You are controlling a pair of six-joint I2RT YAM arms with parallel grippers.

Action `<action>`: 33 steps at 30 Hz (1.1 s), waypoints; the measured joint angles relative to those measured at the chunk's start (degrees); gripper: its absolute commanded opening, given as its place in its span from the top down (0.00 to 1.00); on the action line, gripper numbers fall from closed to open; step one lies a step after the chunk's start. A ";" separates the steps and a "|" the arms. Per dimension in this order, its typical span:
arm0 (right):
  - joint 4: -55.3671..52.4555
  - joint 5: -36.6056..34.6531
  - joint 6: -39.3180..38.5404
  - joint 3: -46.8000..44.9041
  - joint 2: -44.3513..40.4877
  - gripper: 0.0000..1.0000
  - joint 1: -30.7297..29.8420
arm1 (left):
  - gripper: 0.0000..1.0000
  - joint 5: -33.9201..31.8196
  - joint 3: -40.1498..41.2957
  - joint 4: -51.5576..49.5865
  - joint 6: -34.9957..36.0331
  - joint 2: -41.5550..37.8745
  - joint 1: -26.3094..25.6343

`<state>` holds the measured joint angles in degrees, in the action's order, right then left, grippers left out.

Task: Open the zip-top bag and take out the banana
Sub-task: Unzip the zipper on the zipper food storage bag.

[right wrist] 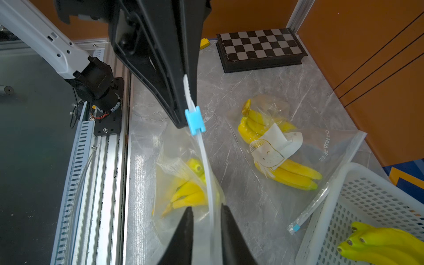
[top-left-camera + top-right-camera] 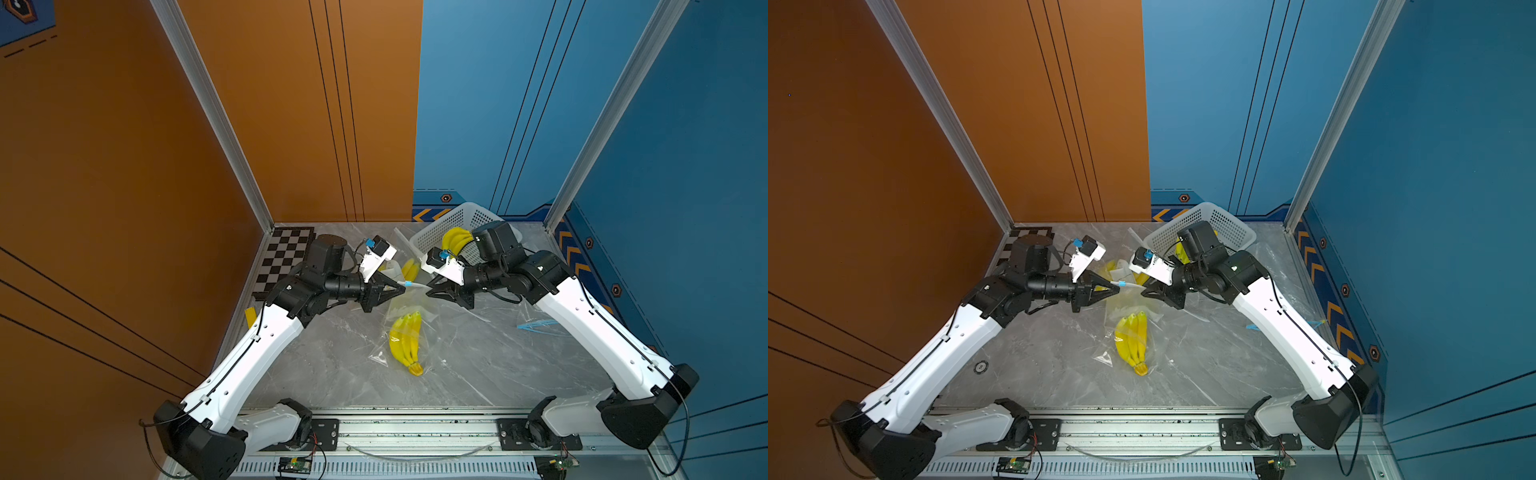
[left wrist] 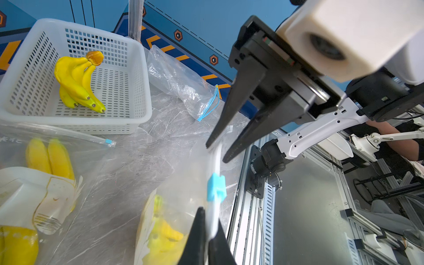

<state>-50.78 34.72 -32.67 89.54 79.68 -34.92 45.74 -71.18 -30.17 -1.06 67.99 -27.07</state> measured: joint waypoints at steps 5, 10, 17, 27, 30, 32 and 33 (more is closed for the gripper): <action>0.52 0.70 0.17 2.34 0.85 0.36 -2.19 | 0.93 0.76 0.00 0.02 0.00 0.57 -0.17; 1.60 1.75 0.17 6.73 3.98 0.41 -4.63 | 0.95 1.07 -0.17 -0.02 0.44 1.27 -1.05; 1.99 3.54 0.74 9.16 7.50 0.62 -4.74 | 0.96 1.07 -0.20 -0.22 1.75 1.22 -1.14; 1.99 4.57 0.85 9.16 7.67 0.70 -4.74 | 0.96 1.03 -0.20 -0.74 3.19 0.09 -1.11; 1.99 4.74 1.03 9.16 7.67 0.71 -4.74 | 0.96 0.96 -0.20 -0.90 3.21 0.09 -1.05; 1.97 4.81 1.07 9.16 7.67 0.78 -4.74 | 0.97 0.83 -0.20 -0.90 3.21 0.09 -1.03; 1.95 4.87 1.18 9.16 7.65 0.81 -4.74 | 0.97 0.72 -0.17 -0.87 3.21 0.09 -0.98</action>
<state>-48.84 39.59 -31.48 98.70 87.33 -39.66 46.46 -71.35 -31.05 2.15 68.07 -28.05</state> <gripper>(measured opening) 0.236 0.050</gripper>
